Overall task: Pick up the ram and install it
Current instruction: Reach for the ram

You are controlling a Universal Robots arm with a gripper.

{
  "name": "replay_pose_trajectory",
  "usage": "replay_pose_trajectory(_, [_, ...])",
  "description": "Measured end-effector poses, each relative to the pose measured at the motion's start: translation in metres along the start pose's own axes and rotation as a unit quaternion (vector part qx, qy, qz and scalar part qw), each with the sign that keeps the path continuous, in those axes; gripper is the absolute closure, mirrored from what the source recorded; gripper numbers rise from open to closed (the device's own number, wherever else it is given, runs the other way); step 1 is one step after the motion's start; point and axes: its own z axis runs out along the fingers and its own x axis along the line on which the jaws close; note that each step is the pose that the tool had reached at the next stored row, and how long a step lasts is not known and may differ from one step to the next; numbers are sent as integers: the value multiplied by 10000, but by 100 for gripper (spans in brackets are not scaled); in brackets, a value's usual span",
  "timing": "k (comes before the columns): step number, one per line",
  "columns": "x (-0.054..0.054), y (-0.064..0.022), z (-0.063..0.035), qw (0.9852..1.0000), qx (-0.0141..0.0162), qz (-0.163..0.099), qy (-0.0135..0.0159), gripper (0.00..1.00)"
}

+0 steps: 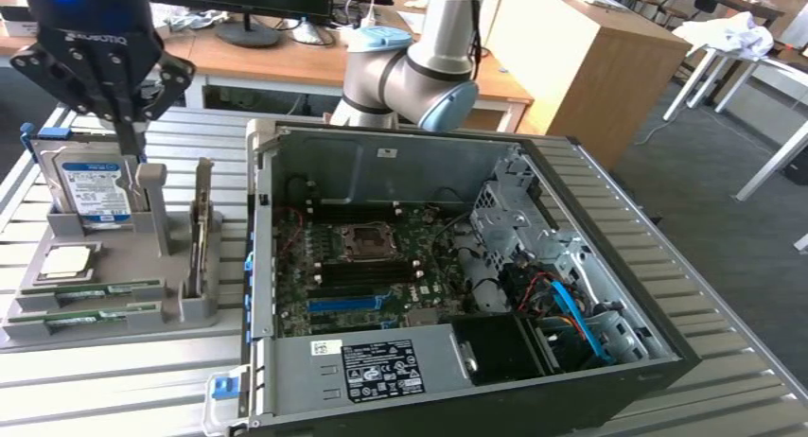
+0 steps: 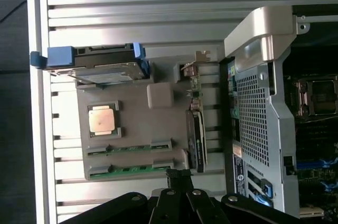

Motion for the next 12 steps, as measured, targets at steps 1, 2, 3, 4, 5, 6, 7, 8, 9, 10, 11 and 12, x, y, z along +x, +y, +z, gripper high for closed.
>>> replay_pose_trajectory(1, [27,-2,-1,10000,0,0,1,90])
replay_pose_trajectory(2, [52,-4,-1,10000,0,0,1,90])
replay_pose_trajectory(3, [76,-6,-2,10000,0,0,2,90])
replay_pose_trajectory(4, [102,-8,-3,10000,1,0,3,90])
replay_pose_trajectory(5, [127,-10,-3,10000,0,0,3,90])
replay_pose_trajectory(6, [153,-12,-4,10000,0,0,3,90])
replay_pose_trajectory(7, [181,-14,-4,10000,0,0,3,90])
replay_pose_trajectory(8, [207,-16,-5,10000,0,0,4,90])
replay_pose_trajectory(9, [233,-18,-5,10000,0,0,4,90])
replay_pose_trajectory(10, [259,-19,-6,10000,0,0,5,90])
replay_pose_trajectory(11, [285,-21,-7,10000,1,0,6,90])
replay_pose_trajectory(12, [311,-23,-7,10000,1,0,6,90])
